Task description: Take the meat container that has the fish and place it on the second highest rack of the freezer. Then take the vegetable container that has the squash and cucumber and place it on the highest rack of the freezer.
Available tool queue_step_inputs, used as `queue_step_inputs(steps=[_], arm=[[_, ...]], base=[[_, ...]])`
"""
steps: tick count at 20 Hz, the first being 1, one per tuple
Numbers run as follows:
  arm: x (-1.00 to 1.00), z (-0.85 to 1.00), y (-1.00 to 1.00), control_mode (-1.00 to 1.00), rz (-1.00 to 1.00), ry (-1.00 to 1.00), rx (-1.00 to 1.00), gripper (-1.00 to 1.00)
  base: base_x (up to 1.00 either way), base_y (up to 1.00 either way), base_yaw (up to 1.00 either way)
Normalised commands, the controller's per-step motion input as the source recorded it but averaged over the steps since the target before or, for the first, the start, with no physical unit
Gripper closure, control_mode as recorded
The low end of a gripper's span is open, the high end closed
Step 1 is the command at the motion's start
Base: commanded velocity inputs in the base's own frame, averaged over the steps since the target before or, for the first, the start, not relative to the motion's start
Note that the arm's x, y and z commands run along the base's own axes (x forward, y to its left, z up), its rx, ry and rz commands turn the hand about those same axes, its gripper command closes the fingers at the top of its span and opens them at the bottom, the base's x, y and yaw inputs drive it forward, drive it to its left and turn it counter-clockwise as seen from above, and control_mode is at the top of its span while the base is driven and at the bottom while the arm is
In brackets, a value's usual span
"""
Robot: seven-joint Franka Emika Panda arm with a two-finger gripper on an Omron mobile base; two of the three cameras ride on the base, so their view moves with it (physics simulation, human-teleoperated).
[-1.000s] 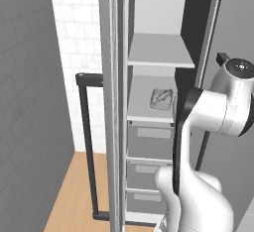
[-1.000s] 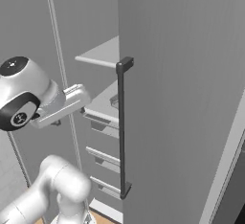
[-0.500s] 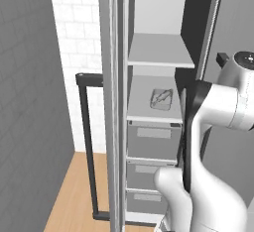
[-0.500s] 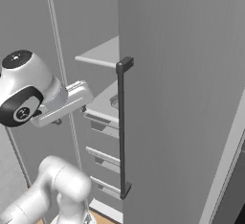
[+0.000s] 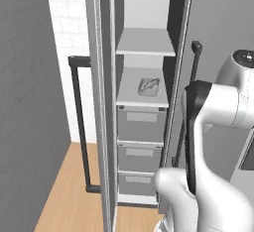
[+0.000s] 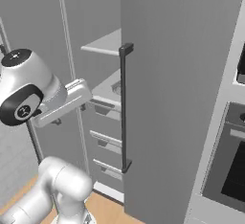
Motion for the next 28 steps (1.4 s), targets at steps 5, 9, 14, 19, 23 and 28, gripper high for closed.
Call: queue_step_inputs(steps=[5, 9, 14, 19, 23, 28], arm=[[0.00, 0.00, 0.00, 1.00, 0.00, 0.00, 0.00, -1.00], [0.00, 0.00, 0.00, 1.00, 0.00, 0.00, 0.00, -1.00], [0.00, 0.00, 0.00, 1.00, 0.00, 0.00, 0.00, -1.00], [0.00, 0.00, 0.00, 1.00, 0.00, 0.00, 0.00, -1.00], [0.00, 0.00, 0.00, 1.00, 0.00, 0.00, 0.00, -1.00], [0.00, 0.00, 0.00, 1.00, 0.00, 0.00, 0.00, -1.00]], base=[[-0.41, -0.83, -0.27], [-0.05, -1.00, -0.28], [0.00, -1.00, -0.22], [0.14, -0.97, -0.11], [0.23, -1.00, -0.04], [0.05, -1.00, -0.08]])
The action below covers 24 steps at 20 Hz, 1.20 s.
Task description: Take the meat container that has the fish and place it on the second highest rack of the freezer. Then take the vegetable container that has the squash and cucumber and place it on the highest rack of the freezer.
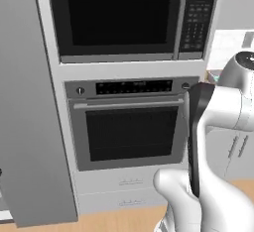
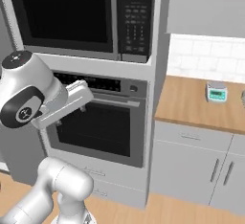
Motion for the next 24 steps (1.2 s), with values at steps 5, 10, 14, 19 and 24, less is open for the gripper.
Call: queue_step_inputs(steps=[5, 10, 14, 19, 24], arm=[[0.00, 0.00, 0.00, 1.00, 0.00, 0.00, 0.00, -1.00], [0.00, 0.00, 0.00, 1.00, 0.00, 0.00, 0.00, -1.00], [0.00, 0.00, 0.00, 1.00, 0.00, 0.00, 0.00, -1.00], [0.00, 0.00, 0.00, 1.00, 0.00, 0.00, 0.00, -1.00], [0.00, 0.00, 0.00, 1.00, 0.00, 0.00, 0.00, -1.00]], base=[[0.00, -1.00, -0.12], [0.11, -0.98, -0.12], [0.34, -0.86, -0.13], [0.55, -0.70, -0.05], [0.59, -0.66, 0.00]])
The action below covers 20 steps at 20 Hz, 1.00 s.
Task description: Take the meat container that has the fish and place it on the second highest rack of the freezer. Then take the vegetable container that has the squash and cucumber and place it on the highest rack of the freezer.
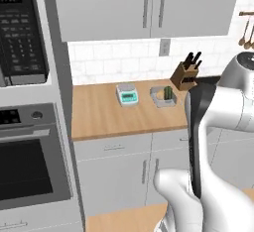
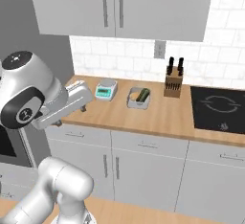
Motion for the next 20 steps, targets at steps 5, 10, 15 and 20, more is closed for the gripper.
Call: queue_step_inputs(steps=[5, 10, 15, 20], arm=[[0.00, 0.00, 0.00, 1.00, 0.00, 0.00, 0.00, -1.00], [0.00, 0.00, 0.00, 1.00, 0.00, 0.00, 0.00, -1.00], [0.00, 0.00, 0.00, 1.00, 0.00, 0.00, 0.00, -1.00], [0.00, 0.00, 0.00, 1.00, 0.00, 0.00, 0.00, -1.00]], base=[[0.63, -0.65, 0.00], [0.67, -0.32, 0.00], [0.47, -0.02, -0.06], [0.48, 0.00, -0.10]])
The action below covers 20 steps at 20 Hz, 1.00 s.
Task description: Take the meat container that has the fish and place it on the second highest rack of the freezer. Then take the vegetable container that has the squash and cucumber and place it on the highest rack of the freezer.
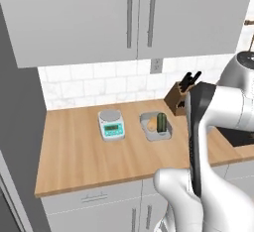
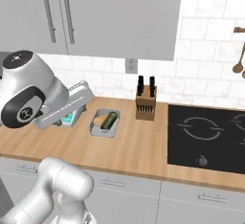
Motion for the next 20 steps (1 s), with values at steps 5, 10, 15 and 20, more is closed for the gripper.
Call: queue_step_inputs(steps=[5, 10, 15, 20], arm=[[0.00, 0.00, 0.00, 1.00, 0.00, 0.00, 0.00, -1.00], [0.23, -0.25, 0.03, -1.00, 0.10, 0.04, 0.00, -1.00], [0.30, -0.43, 0.14, -1.00, 0.40, 0.27, 0.00, -1.00], [0.55, -0.57, 0.22, -1.00, 0.37, 0.21, -0.03, -1.00]], base=[[0.15, 0.00, -0.02], [0.06, 0.00, 0.00], [0.00, 0.00, 0.00], [0.00, 0.00, 0.00]])
